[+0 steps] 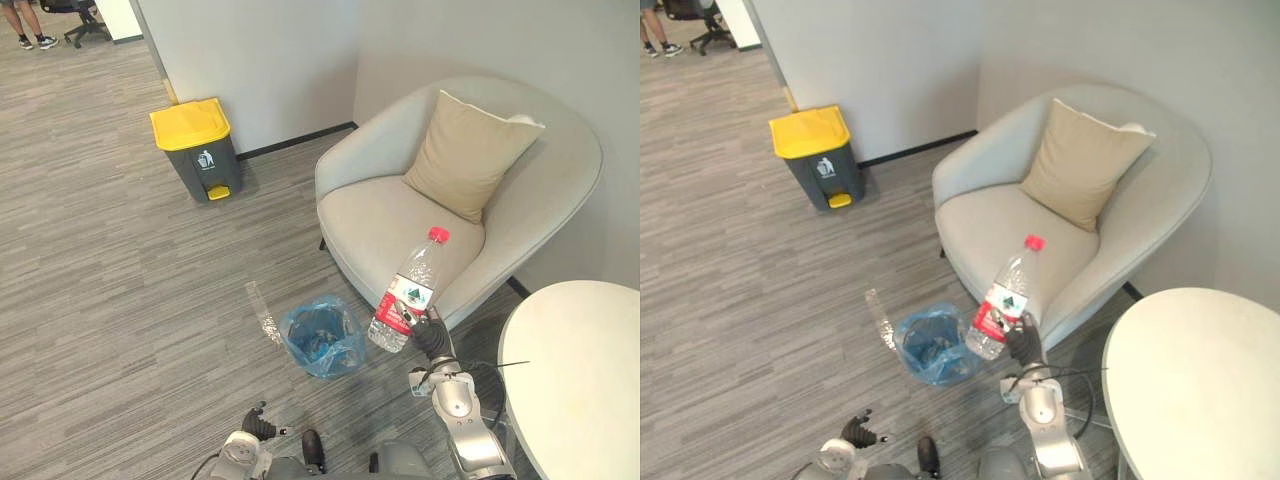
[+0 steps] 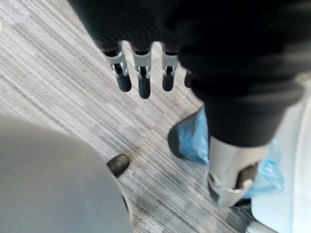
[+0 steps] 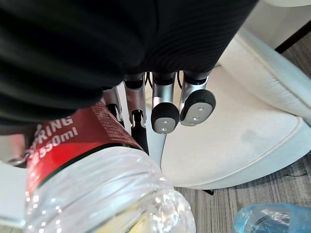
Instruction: Gather rubbish on tea table into small bin, then transfer packed bag to large trash can.
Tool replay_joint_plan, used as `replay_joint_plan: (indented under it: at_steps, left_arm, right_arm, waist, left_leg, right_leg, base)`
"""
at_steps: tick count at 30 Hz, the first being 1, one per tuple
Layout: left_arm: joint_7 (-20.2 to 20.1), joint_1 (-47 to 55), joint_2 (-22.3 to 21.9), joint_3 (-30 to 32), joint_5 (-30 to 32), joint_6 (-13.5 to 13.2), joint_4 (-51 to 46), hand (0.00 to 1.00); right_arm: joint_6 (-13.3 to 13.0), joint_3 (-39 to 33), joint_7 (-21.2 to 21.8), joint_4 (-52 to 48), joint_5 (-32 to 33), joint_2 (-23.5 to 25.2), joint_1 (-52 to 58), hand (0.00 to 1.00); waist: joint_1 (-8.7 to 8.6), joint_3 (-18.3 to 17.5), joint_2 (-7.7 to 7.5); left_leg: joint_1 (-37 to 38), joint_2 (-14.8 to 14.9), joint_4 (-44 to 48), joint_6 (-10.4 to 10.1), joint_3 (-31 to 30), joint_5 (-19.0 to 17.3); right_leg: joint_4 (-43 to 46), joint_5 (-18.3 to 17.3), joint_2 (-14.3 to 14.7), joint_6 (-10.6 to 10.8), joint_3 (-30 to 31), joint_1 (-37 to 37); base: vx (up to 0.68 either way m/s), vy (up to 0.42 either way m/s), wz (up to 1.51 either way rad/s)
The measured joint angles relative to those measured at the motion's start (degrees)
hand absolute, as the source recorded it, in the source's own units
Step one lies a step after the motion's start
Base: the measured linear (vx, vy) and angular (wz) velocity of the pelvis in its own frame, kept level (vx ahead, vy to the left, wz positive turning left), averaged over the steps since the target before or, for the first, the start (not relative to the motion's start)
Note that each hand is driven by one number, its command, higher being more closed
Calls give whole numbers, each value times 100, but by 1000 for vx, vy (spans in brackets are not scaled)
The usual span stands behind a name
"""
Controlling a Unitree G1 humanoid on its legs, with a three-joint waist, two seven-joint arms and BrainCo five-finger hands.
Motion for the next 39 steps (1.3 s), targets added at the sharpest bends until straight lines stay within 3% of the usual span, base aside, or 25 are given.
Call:
replay_joint_plan:
  at_steps: [3, 7, 14, 17, 22, 26, 28, 31, 34, 39]
  left_arm:
    - [8, 1, 34, 281, -8, -2, -37, 0]
    - [209, 78, -104, 595, -266, 4, -25, 0]
    - [246, 122, -123, 846, -676, 15, -25, 0]
    - [388, 40, -131, 849, -749, -1, -38, 0]
    - [706, -467, -135, 1029, -1055, -13, -273, 0]
    - [937, -973, -204, 1305, -1368, -47, -606, 0]
    - [987, -1075, -211, 1338, -1427, -56, -687, 0]
    - [1122, -1449, -304, 1572, -1712, -119, -992, 0]
    - [1155, -1860, -324, 1748, -1950, -181, -1275, 0]
    - [1256, -2269, -305, 1782, -2210, -294, -1588, 0]
  right_arm:
    - [1, 185, 45, 25, 11, 11, 14, 100]
    - [1, 154, 91, 63, 13, -19, 16, 100]
    - [-7, 159, 79, 407, -61, -80, -56, 100]
    - [10, 262, -37, 858, -450, -143, -219, 100]
    - [-16, 516, -448, 854, -665, -232, -789, 100]
    - [4, 652, -716, 845, -881, -254, -1462, 100]
    - [17, 666, -763, 845, -880, -264, -1627, 100]
    - [73, 658, -945, 834, -878, -454, -2309, 100]
    - [214, 640, -1119, 902, -877, -607, -3055, 100]
    - [312, 669, -1232, 1540, -876, -787, -4159, 100]
  waist:
    - [92, -28, -216]
    - [157, -106, -48]
    - [230, -97, -79]
    - [240, 26, -72]
    - [288, 689, -65]
    - [518, 1018, -13]
    - [537, 1082, -16]
    - [553, 1234, 3]
    - [588, 1461, -17]
    - [656, 1517, -24]
  left_leg:
    - [-139, -135, 408, -76, -181, -208]
    - [-219, 0, 661, -134, -620, -323]
    - [-207, 148, 699, -213, -1003, -370]
    - [-572, 135, 1159, -263, -1199, -507]
    - [-2205, 97, 2954, -276, -1243, -955]
    - [-3849, 317, 4160, -282, -1002, -1391]
    - [-4127, 452, 4294, -285, -835, -1390]
    - [-5226, 673, 4709, -282, -597, -1260]
    - [-6035, 680, 4950, -252, -597, -1111]
    - [-7048, 680, 5210, -225, -577, -942]
  right_leg:
    - [-867, 387, -173, -61, -87, 156]
    - [-1243, 569, -124, -116, -564, 474]
    - [-1518, 597, 16, -165, -939, 797]
    - [-1373, 587, 0, -179, -1108, 721]
    - [153, 106, -136, -304, -1309, -651]
    - [1241, -292, -175, -464, -1418, -2163]
    - [1404, -296, -190, -462, -1424, -2443]
    - [1901, -332, -238, -452, -1460, -3542]
    - [2248, -288, -287, -463, -1461, -4361]
    - [2635, -216, -355, -538, -1439, -5415]
  base:
    - [96, -138, 50]
    - [150, -144, 49]
    - [137, -89, 30]
    - [1, -10, 42]
    - [-160, -1, 41]
    - [-296, 0, 7]
    - [-242, -19, 9]
    - [-214, -24, 14]
    - [-202, 6, 12]
    - [-94, 20, 3]
